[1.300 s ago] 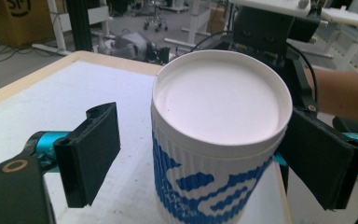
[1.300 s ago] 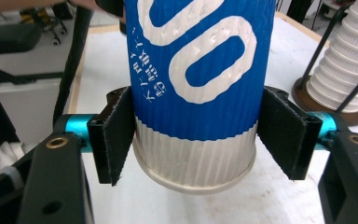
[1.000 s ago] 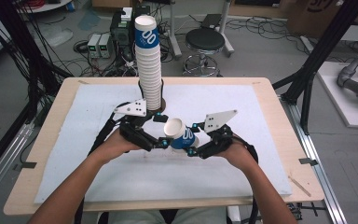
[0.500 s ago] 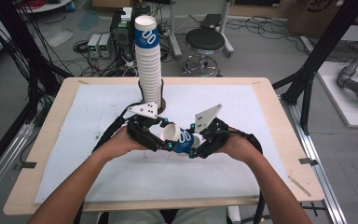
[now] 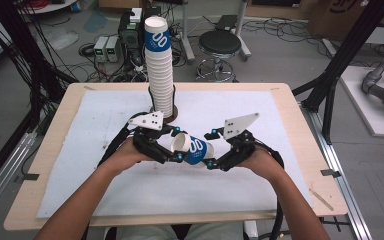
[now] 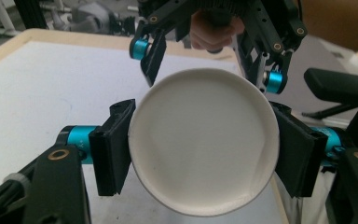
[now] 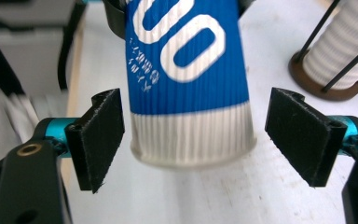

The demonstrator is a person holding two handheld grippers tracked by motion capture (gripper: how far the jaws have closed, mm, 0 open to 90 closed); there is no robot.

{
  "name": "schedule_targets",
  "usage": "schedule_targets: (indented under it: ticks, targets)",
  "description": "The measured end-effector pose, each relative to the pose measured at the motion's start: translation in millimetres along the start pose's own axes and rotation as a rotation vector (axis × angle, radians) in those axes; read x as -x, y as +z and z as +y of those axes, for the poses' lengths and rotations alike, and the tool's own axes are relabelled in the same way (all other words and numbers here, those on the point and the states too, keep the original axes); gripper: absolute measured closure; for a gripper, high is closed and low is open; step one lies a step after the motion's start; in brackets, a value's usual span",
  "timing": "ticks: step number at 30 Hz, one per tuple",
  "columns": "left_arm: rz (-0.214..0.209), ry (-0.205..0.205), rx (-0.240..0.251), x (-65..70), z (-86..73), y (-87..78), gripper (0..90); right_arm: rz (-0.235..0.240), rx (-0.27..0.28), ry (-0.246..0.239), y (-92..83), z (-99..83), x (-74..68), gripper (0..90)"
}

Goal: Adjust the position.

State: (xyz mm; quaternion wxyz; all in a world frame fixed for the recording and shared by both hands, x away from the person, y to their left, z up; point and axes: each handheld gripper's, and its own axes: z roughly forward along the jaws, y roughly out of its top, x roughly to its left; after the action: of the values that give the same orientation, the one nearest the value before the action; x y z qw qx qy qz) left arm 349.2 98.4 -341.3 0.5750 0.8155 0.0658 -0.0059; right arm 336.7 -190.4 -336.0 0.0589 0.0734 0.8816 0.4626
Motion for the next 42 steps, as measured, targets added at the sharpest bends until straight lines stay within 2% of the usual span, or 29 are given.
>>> schedule_targets:
  ticks: [3,6,8,11,17,18,25,29,38,42]
  targets:
    - [0.008,-0.015,0.032,-1.5,-3.8,-2.9,29.9,-0.015,0.106,0.065,-8.5,-10.7,-0.7,20.1]
    - [0.012,-0.03,0.067,-2.3,-7.3,-5.1,29.9,-0.038,0.186,0.092,-14.3,-20.6,-2.5,20.1]
    - [0.014,-0.042,0.1,-2.3,-9.6,-5.8,29.7,-0.049,0.214,0.104,-15.8,-26.2,-4.6,20.1]
    - [0.013,-0.041,0.119,-1.1,-12.2,-6.0,29.7,-0.055,0.259,0.113,-14.9,-34.6,-7.8,20.1]
    - [0.012,-0.052,0.173,1.6,-17.0,-7.4,29.7,-0.088,0.299,0.14,-9.8,-46.8,-13.2,20.1]
    - [0.012,-0.054,0.177,2.1,-17.4,-7.4,29.7,-0.073,0.307,0.151,-8.2,-49.2,-14.4,20.1]
    - [-0.006,-0.047,0.193,5.3,-20.2,-6.4,29.9,-0.048,0.326,0.158,-0.8,-55.6,-17.0,20.1]
    - [-0.033,-0.042,0.209,7.1,-20.6,-6.0,30.0,-0.015,0.33,0.18,0.7,-57.0,-16.9,20.0]
    - [-0.075,-0.044,0.255,10.5,-22.8,-4.8,30.4,0.049,0.375,0.191,4.6,-54.9,-19.5,18.5]
    - [-0.095,-0.026,0.271,13.0,-22.8,-2.1,30.4,0.083,0.379,0.191,8.0,-53.3,-21.0,18.2]
